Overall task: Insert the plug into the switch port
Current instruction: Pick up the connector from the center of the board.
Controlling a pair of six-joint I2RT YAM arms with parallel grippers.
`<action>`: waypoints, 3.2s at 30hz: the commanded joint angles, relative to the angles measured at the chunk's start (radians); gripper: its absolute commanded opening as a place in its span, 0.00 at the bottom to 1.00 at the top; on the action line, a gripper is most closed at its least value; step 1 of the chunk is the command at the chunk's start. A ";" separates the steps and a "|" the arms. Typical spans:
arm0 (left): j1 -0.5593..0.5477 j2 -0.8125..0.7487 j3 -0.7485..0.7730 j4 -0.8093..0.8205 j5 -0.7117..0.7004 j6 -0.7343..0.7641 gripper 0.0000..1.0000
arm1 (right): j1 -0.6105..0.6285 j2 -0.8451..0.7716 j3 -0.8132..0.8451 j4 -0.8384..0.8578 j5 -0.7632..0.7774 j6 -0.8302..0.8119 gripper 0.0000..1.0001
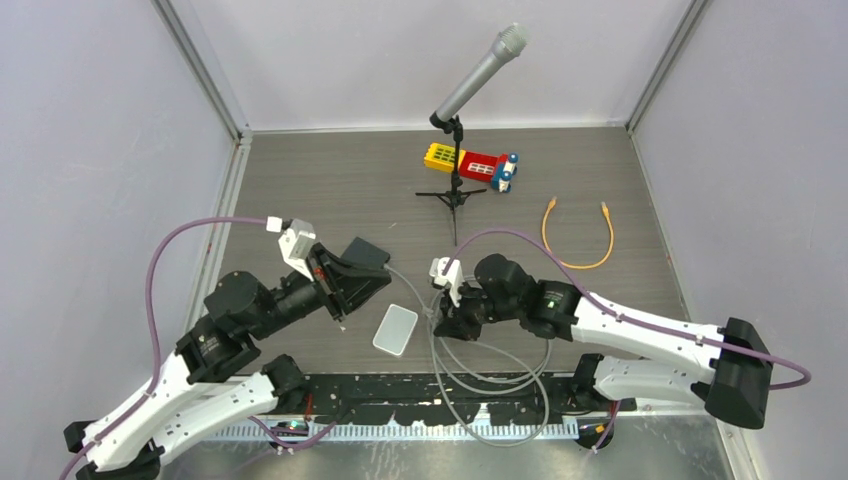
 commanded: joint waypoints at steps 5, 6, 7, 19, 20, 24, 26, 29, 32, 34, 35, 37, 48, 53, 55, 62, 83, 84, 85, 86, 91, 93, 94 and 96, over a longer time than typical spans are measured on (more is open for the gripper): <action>-0.001 0.008 -0.128 0.160 0.049 0.010 0.09 | 0.006 -0.060 -0.002 0.037 -0.082 0.014 0.01; -0.001 0.016 -0.150 0.193 0.071 0.020 0.08 | 0.006 -0.059 0.000 0.037 -0.082 0.014 0.00; -0.001 0.025 -0.172 0.220 0.093 0.034 0.10 | 0.006 -0.060 0.000 0.038 -0.080 0.015 0.00; -0.001 0.106 -0.255 0.334 0.240 0.046 0.41 | 0.007 -0.138 -0.029 0.098 -0.084 0.047 0.00; -0.001 0.107 -0.261 0.343 0.239 0.045 0.42 | 0.006 -0.142 -0.029 0.098 -0.090 0.047 0.00; -0.001 0.121 -0.274 0.387 0.264 0.035 0.43 | 0.007 -0.156 -0.031 0.100 -0.115 0.050 0.00; -0.001 0.143 -0.270 0.397 0.294 0.035 0.41 | 0.007 -0.163 -0.035 0.104 -0.117 0.049 0.01; -0.001 0.174 -0.269 0.407 0.340 0.040 0.38 | 0.006 -0.174 -0.037 0.109 -0.119 0.051 0.00; -0.001 0.191 -0.278 0.431 0.370 0.037 0.35 | 0.006 -0.187 -0.038 0.118 -0.124 0.047 0.00; 0.000 0.194 -0.283 0.441 0.385 0.033 0.34 | 0.007 -0.192 -0.038 0.120 -0.126 0.048 0.00; -0.001 0.196 -0.285 0.448 0.392 0.032 0.34 | 0.006 -0.197 -0.037 0.118 -0.126 0.047 0.01; -0.001 0.200 -0.287 0.454 0.394 0.031 0.34 | 0.007 -0.203 -0.036 0.114 -0.128 0.048 0.01; -0.001 0.259 -0.262 0.480 0.445 0.022 0.11 | 0.006 -0.208 -0.044 0.118 -0.129 0.067 0.00; -0.001 0.265 -0.256 0.488 0.450 0.015 0.00 | 0.006 -0.208 -0.044 0.115 -0.130 0.068 0.00; -0.001 0.262 -0.259 0.492 0.454 0.012 0.00 | 0.006 -0.209 -0.044 0.109 -0.123 0.067 0.01; -0.001 0.235 -0.275 0.493 0.426 0.002 0.00 | 0.007 -0.273 -0.103 0.170 -0.024 0.090 0.42; -0.001 0.110 -0.467 0.786 0.192 -0.201 0.00 | 0.006 -0.380 -0.490 1.101 0.094 0.223 0.47; -0.001 0.103 -0.473 0.788 0.187 -0.203 0.00 | 0.005 -0.373 -0.488 1.105 0.092 0.223 0.47; -0.001 0.093 -0.476 0.790 0.184 -0.205 0.00 | 0.006 -0.365 -0.487 1.107 0.092 0.223 0.47; -0.001 0.089 -0.477 0.790 0.184 -0.204 0.00 | 0.006 -0.353 -0.487 1.113 0.092 0.224 0.47; -0.001 0.093 -0.468 0.794 0.209 -0.204 0.00 | 0.006 -0.308 -0.493 1.172 0.098 0.225 0.44; -0.001 0.098 -0.468 0.803 0.217 -0.206 0.00 | 0.005 -0.297 -0.493 1.189 0.099 0.228 0.40; -0.001 0.098 -0.468 0.804 0.217 -0.206 0.00 | 0.006 -0.292 -0.495 1.200 0.099 0.229 0.39; -0.001 0.098 -0.469 0.804 0.215 -0.207 0.00 | 0.006 -0.290 -0.497 1.219 0.100 0.234 0.38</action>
